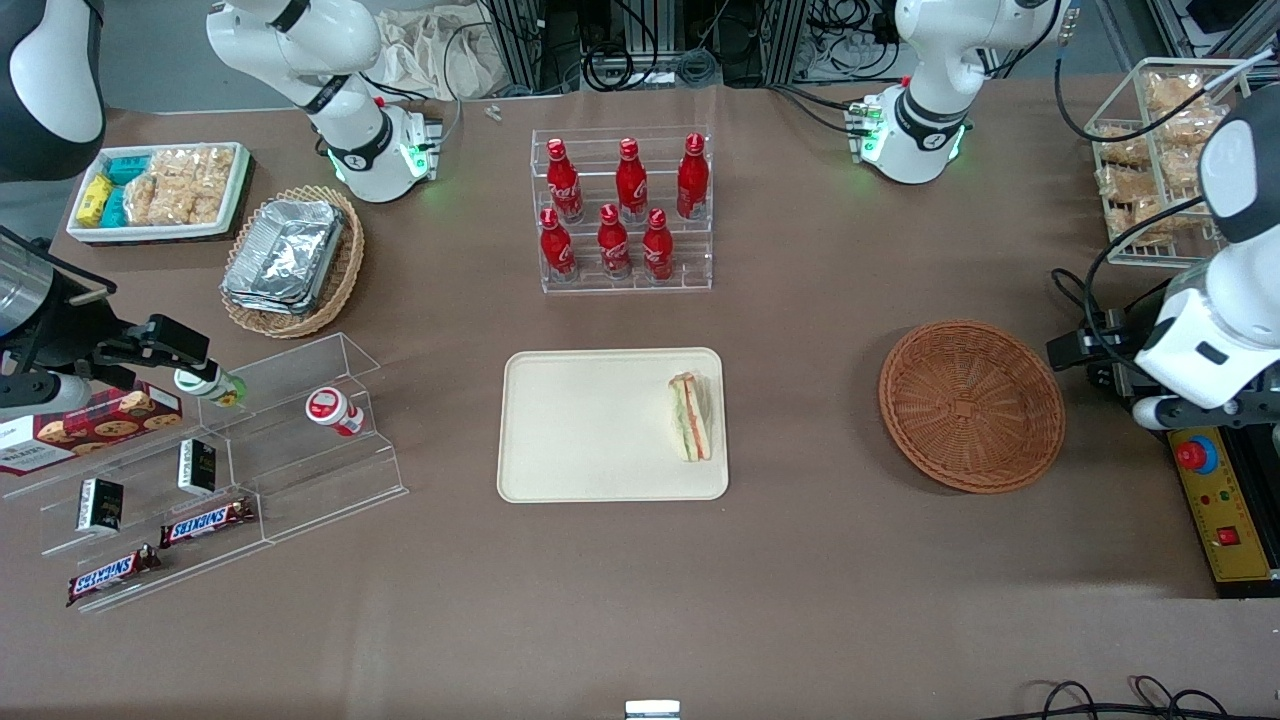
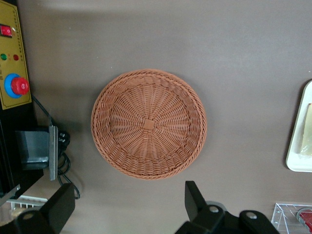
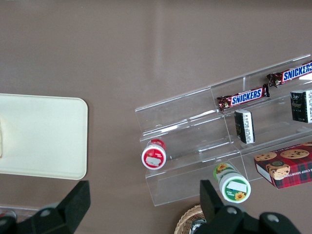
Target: Place sandwich from basket to tray
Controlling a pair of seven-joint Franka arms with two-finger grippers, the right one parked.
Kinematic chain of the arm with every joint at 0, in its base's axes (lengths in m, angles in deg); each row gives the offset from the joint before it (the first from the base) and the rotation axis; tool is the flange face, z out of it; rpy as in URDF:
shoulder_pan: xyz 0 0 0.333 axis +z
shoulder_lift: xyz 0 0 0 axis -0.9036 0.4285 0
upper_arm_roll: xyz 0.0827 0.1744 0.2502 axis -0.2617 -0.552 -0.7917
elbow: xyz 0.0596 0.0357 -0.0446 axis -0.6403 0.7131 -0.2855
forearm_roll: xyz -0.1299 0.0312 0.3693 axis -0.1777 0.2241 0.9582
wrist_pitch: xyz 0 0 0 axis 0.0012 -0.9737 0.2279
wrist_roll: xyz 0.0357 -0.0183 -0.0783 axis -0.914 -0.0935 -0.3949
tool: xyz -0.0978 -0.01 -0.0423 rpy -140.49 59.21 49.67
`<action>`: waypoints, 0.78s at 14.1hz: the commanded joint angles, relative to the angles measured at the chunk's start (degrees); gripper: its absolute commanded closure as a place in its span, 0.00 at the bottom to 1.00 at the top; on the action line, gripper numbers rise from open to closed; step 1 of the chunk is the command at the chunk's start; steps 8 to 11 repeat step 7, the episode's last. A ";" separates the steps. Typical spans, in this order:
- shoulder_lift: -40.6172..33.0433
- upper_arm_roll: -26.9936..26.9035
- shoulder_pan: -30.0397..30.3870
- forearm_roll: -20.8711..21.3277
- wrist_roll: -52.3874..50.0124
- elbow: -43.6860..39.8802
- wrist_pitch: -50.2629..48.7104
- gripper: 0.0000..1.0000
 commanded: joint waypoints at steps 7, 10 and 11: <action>-1.68 5.70 4.55 -0.65 0.36 2.69 6.16 0.00; -1.68 5.70 4.55 -0.65 0.36 2.69 6.16 0.00; -1.68 5.70 4.55 -0.65 0.36 2.69 6.16 0.00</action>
